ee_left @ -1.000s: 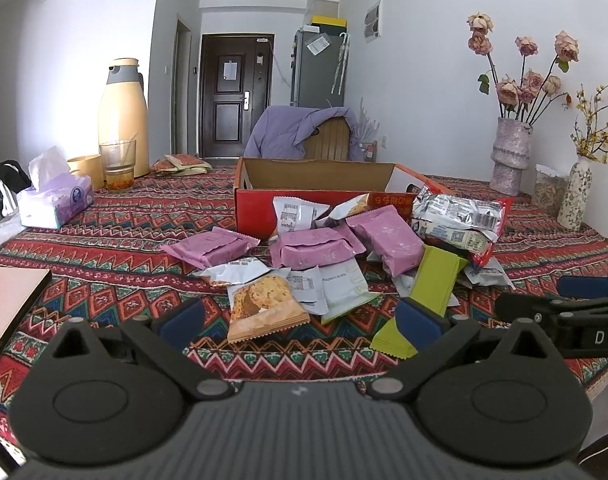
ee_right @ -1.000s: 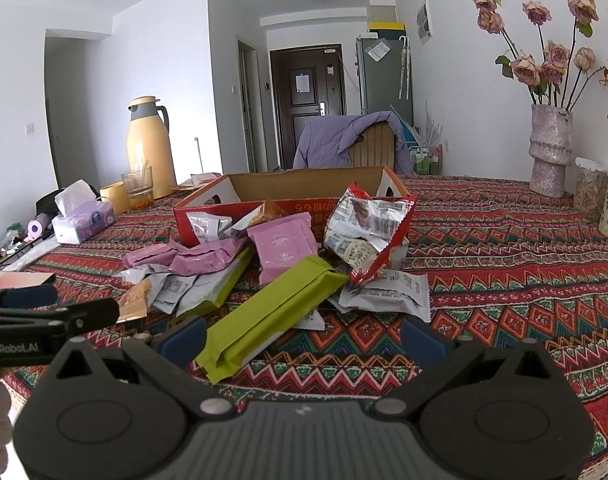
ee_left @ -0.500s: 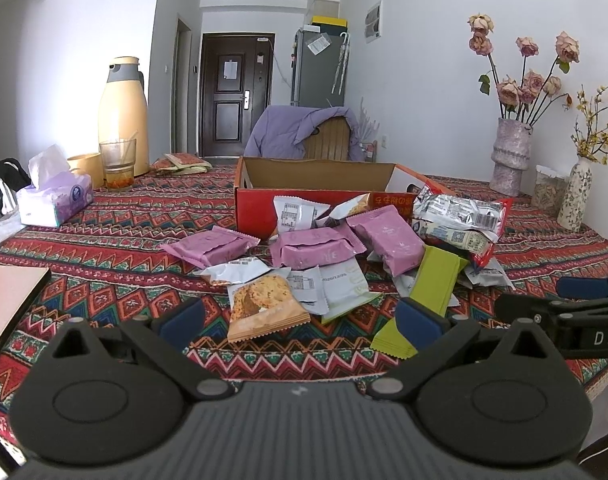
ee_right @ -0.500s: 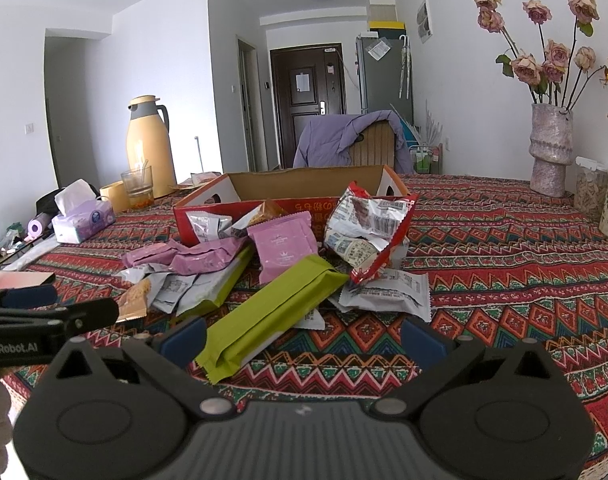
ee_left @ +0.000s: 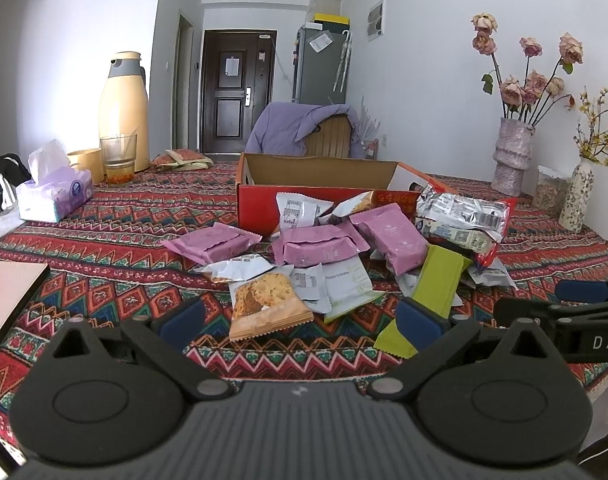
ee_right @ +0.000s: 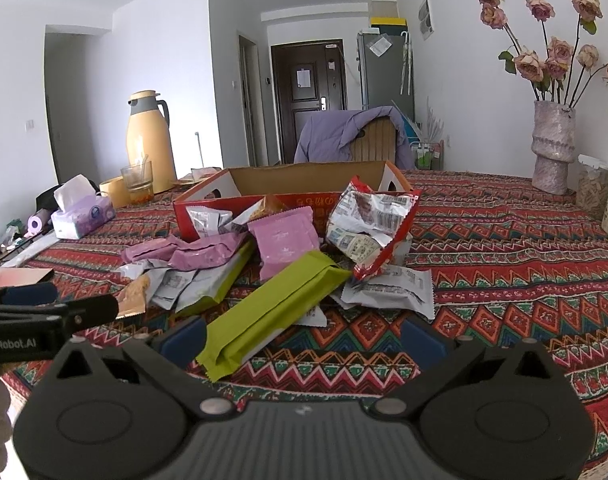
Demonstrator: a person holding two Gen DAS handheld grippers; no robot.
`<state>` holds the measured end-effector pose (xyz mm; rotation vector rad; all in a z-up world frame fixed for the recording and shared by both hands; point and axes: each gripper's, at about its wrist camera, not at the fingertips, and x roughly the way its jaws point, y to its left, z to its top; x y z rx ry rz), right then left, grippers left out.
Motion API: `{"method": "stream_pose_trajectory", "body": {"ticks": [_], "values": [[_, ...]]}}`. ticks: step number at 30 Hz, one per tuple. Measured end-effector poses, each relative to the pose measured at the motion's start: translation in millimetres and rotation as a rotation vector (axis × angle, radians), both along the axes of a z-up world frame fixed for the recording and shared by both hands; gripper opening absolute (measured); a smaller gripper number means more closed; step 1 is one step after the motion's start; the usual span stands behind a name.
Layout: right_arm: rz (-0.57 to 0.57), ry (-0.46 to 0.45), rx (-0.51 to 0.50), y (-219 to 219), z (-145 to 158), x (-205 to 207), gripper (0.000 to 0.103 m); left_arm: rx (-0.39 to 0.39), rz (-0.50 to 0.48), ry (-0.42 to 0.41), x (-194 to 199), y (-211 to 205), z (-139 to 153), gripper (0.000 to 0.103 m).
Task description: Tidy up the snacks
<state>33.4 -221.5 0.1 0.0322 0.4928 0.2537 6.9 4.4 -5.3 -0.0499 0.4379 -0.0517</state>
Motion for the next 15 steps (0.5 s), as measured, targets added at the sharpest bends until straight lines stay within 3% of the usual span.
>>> {"method": "stream_pose_trajectory", "body": {"ticks": [15], "values": [[-0.005,0.031,-0.031,20,1,29,0.103,-0.005,0.029,0.021,18,11,-3,0.103]]}}
